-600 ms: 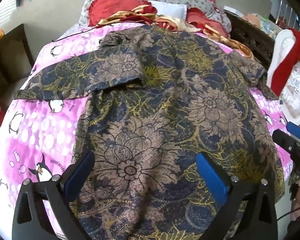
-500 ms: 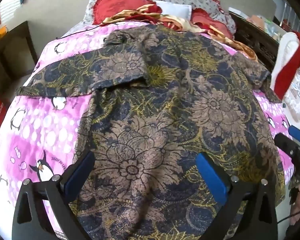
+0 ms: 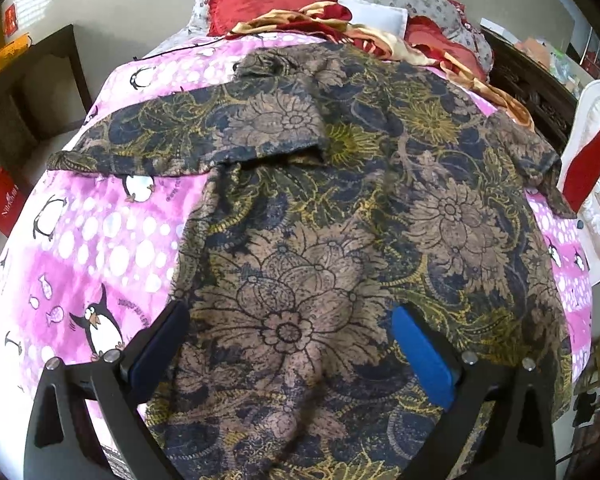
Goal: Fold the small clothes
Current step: 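Move the left tool to the sleeve edge of the floral shirt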
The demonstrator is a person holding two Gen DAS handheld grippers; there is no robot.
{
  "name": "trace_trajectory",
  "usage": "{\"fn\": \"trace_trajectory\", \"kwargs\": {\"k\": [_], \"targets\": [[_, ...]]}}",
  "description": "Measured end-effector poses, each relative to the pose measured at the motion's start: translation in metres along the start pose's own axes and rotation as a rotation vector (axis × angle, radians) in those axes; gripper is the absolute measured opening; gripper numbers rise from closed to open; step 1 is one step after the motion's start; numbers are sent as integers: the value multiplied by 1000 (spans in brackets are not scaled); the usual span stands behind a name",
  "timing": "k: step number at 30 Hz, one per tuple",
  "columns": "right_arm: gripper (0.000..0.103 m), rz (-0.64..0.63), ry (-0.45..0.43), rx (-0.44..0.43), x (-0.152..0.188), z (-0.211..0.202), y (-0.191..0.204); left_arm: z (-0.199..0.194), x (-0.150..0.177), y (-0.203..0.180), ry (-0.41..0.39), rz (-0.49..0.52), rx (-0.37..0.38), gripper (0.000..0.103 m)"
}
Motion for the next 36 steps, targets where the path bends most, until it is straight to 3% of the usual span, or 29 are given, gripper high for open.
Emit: {"fn": "trace_trajectory", "kwargs": {"k": [9,14,18,22,24,28,36], "targets": [[75,-21,54,12,19,21,-3,7,-2,-2,-2,15,-5,103],[72,-19,122,16,22,58,-6,26,-17,-6,-20,49,-8,103],[71,-30,121,41,19,89,-9,52,-39,-6,-44,82,-15,103],[71,-37,134,52,17,123,-12,78,-49,0,-40,71,-53,103],[71,-36,150,47,20,138,-13,90,-46,2,-12,41,-34,103],[71,-20,188,36,34,158,-19,93,-44,5,-65,7,-35,103],[83,-8,174,30,35,167,-18,92,-43,2,-84,11,-53,103]]}}
Point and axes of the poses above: each gripper's, at about its wrist camera, not at the fingertips, and z roughly the way its jaws point, y to its left, x to its underside, the point moved 6 cm from there along z, roughly the way its jaws point, and after that the axes turned 14 degrees about z, right-handed, at the moved point
